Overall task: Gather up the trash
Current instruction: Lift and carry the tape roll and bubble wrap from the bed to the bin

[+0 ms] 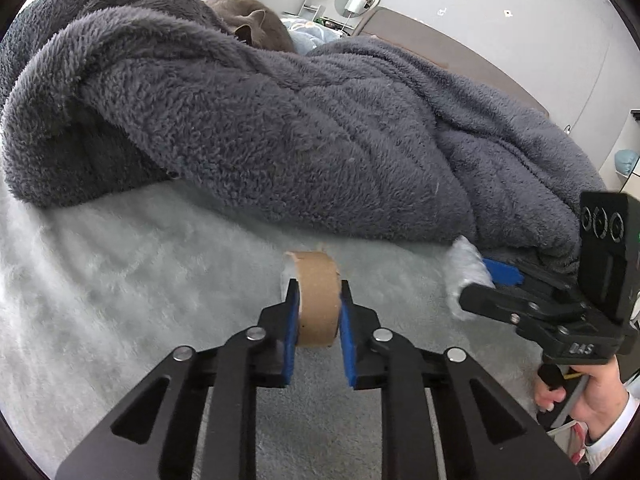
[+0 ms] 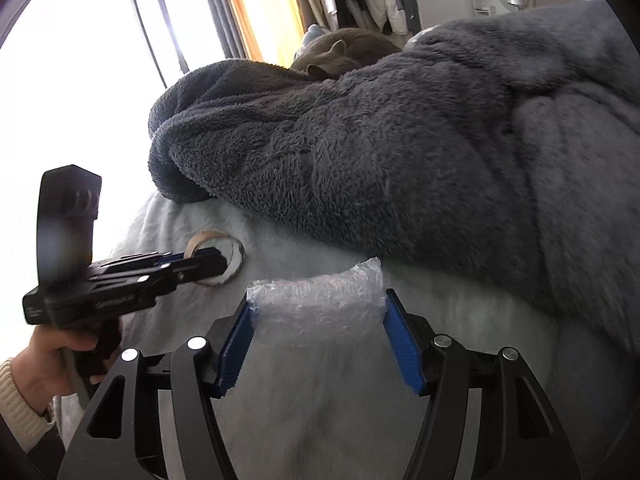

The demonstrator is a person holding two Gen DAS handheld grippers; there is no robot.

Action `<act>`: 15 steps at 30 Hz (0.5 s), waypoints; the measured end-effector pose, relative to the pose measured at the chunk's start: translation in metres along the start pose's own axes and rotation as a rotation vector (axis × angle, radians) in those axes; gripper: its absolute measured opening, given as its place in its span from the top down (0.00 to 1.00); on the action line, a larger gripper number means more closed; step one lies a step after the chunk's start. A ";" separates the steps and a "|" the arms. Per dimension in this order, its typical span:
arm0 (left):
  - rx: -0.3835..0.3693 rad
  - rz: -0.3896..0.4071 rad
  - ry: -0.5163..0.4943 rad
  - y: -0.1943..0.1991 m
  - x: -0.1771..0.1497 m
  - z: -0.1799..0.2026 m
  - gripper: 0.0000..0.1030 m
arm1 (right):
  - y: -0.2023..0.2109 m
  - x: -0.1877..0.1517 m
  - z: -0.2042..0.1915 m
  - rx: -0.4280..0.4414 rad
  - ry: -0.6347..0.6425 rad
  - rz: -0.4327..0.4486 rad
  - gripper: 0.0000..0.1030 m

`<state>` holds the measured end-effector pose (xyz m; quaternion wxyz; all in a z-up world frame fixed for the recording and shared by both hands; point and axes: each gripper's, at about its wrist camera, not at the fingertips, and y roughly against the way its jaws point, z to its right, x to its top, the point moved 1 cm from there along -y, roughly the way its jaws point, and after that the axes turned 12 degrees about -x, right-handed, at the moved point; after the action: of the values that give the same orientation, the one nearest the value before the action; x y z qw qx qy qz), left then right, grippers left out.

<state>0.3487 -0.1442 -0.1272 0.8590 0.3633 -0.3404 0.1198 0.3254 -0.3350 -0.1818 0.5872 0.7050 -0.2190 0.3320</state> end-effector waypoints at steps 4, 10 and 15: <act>-0.004 0.010 -0.008 0.008 0.000 0.001 0.82 | 0.016 -0.010 0.000 -0.014 -0.031 -0.001 0.38; -0.001 0.019 -0.033 0.027 -0.005 0.012 0.82 | 0.049 -0.025 -0.013 -0.029 -0.074 0.020 0.38; 0.006 0.011 -0.061 0.051 -0.018 0.023 0.82 | 0.072 -0.038 -0.031 -0.027 -0.106 0.032 0.38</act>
<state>0.3006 -0.1234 -0.1000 0.8463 0.3675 -0.3682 0.1145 0.2431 -0.3234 -0.1572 0.5788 0.7101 -0.2653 0.3005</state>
